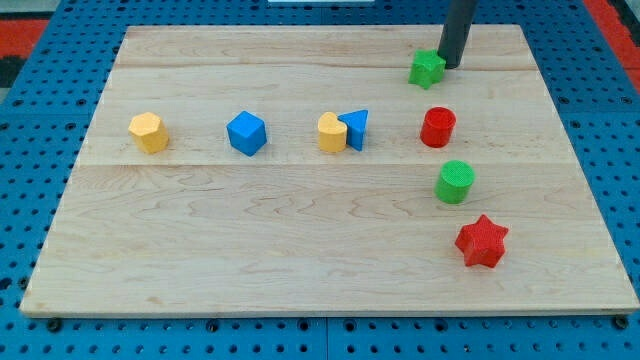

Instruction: Slide the green star to the top left

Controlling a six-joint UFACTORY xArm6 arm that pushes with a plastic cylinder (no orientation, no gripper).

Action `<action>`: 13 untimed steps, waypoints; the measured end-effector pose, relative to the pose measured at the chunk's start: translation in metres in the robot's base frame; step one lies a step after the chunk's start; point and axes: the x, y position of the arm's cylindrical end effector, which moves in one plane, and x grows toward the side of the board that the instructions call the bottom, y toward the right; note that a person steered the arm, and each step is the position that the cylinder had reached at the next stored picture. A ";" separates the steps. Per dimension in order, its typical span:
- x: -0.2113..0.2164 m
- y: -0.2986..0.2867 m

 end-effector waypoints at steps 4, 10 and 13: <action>0.013 0.041; -0.003 0.028; -0.049 -0.106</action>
